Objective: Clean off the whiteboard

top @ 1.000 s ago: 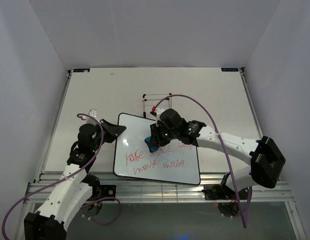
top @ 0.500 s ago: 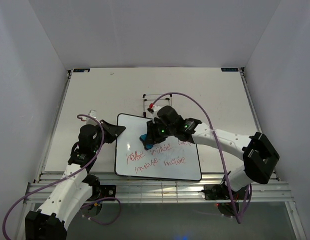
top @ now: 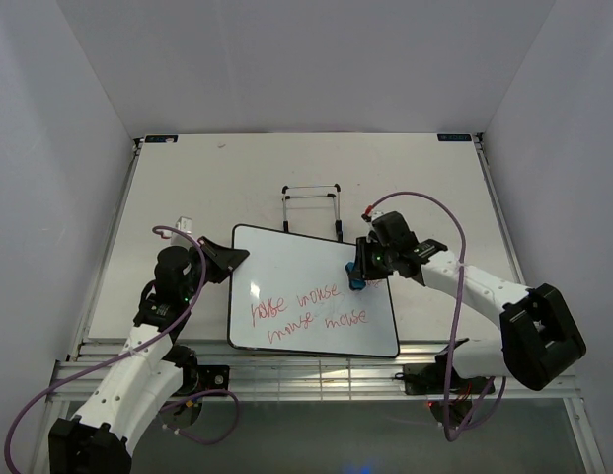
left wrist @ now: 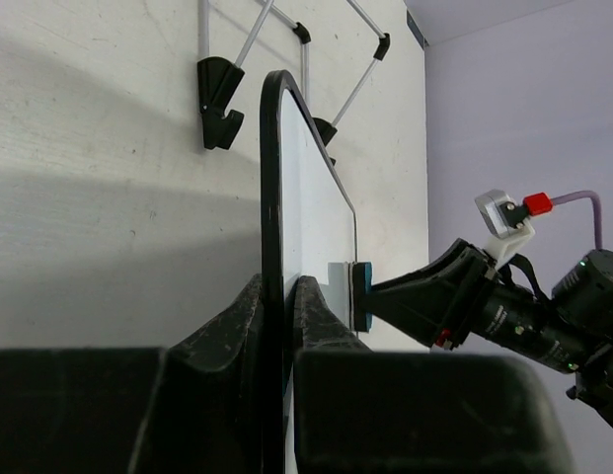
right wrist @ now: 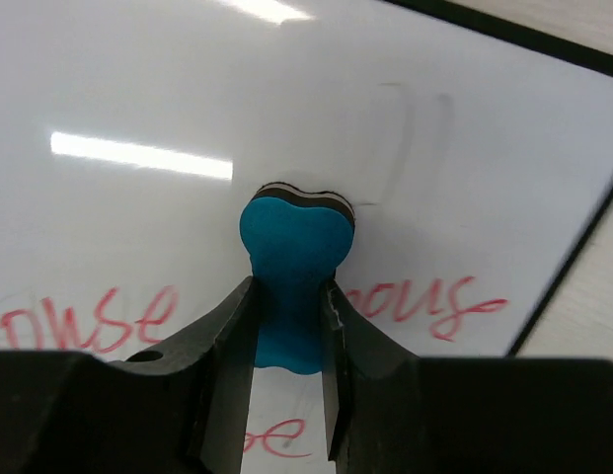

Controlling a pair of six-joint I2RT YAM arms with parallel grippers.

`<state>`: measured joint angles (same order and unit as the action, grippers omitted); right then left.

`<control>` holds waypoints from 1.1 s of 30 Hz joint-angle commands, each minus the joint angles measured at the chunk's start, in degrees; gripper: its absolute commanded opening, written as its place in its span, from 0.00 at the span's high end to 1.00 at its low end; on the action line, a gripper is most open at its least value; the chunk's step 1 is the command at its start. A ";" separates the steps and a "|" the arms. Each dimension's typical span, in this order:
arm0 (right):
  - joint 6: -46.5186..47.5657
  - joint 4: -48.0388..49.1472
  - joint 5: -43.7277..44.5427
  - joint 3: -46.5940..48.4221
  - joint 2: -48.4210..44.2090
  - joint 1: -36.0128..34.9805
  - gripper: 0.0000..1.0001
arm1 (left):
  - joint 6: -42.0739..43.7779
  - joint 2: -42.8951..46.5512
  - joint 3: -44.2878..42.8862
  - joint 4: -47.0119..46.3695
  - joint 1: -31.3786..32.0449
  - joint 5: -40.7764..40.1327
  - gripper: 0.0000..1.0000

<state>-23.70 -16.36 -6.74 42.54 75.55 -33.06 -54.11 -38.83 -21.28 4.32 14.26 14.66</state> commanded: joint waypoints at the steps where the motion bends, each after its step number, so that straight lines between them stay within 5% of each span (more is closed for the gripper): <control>1: -0.89 -2.38 -7.30 3.15 0.92 -10.93 0.92 | 7.70 -0.28 -0.87 3.15 1.56 1.25 1.00; 9: -7.32 5.64 -4.08 22.03 10.92 -33.01 0.92 | 6.82 -0.20 -1.13 2.98 1.56 1.08 1.00; 14: -7.59 1.60 -2.93 32.32 17.52 -38.48 0.92 | 6.82 0.16 -1.05 3.33 1.65 0.73 1.00; 17: -7.94 -0.69 1.45 30.33 17.36 -38.57 0.92 | 6.82 0.42 -0.78 3.42 1.65 0.73 1.00; 23: -9.60 -6.39 10.08 11.98 4.21 -29.10 0.92 | 7.09 0.95 -0.61 3.94 1.65 0.55 1.00; 28: -7.42 -11.14 10.26 -3.66 -7.94 -13.90 0.92 | 7.09 1.21 -0.34 3.94 1.65 0.81 1.00; 33: -4.78 -12.82 7.11 -8.44 -14.99 -7.55 0.92 | 6.73 1.65 0.01 4.03 1.65 0.90 1.00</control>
<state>-31.64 -24.14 1.52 35.77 62.08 -41.45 -54.57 -37.54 -21.34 5.17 15.31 15.79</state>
